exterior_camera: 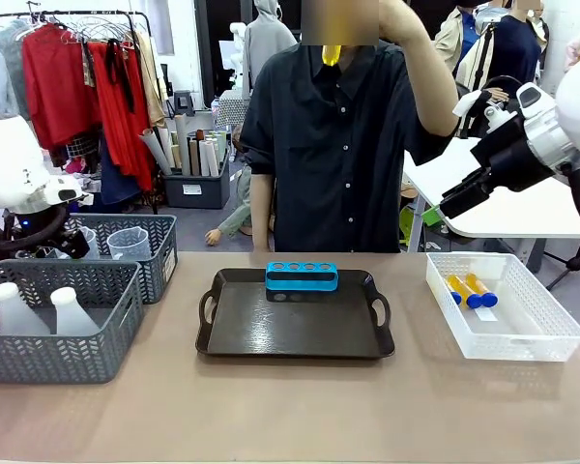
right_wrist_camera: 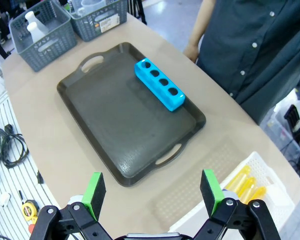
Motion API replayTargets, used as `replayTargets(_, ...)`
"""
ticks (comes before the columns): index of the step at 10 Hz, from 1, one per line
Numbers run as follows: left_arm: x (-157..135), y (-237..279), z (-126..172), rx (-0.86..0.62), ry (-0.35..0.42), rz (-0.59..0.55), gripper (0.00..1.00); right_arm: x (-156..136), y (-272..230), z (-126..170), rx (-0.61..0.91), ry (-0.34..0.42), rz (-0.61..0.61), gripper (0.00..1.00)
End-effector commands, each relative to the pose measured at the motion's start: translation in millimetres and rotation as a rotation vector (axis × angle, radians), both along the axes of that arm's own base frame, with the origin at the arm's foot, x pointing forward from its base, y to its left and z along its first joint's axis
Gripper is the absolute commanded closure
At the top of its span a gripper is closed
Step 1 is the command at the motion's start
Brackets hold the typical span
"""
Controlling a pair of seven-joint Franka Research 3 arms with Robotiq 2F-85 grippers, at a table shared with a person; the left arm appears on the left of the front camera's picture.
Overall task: Prepare the laboratory tools.
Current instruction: Pick up one Large Measuring Cup and place it on the Handle tray.
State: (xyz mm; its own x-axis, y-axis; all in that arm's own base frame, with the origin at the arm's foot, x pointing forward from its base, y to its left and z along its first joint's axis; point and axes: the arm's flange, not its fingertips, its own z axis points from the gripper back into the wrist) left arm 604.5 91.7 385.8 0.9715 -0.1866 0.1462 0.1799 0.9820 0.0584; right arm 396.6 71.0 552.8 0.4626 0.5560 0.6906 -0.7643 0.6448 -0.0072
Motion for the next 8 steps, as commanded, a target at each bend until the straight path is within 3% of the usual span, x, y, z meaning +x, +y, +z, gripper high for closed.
replayTargets(1,2.8,3.3,1.6,0.022,-0.004,-0.021,0.13,0.6,0.0,0.5,0.024,0.002,0.011,0.0)
replayTargets(5,-0.3,4.5,7.8,0.025,-0.005,-0.016,0.91,0.6,0.0,0.5,0.024,0.002,0.011,0.0)
replayTargets(6,0.0,5.2,8.5,0.021,0.0,-0.018,1.0,0.6,0.0,0.5,0.024,0.002,0.011,0.0)
replayTargets(8,-4.8,3.6,11.5,0.006,0.008,-0.025,1.0,0.6,0.0,0.5,0.024,0.002,0.011,0.0)
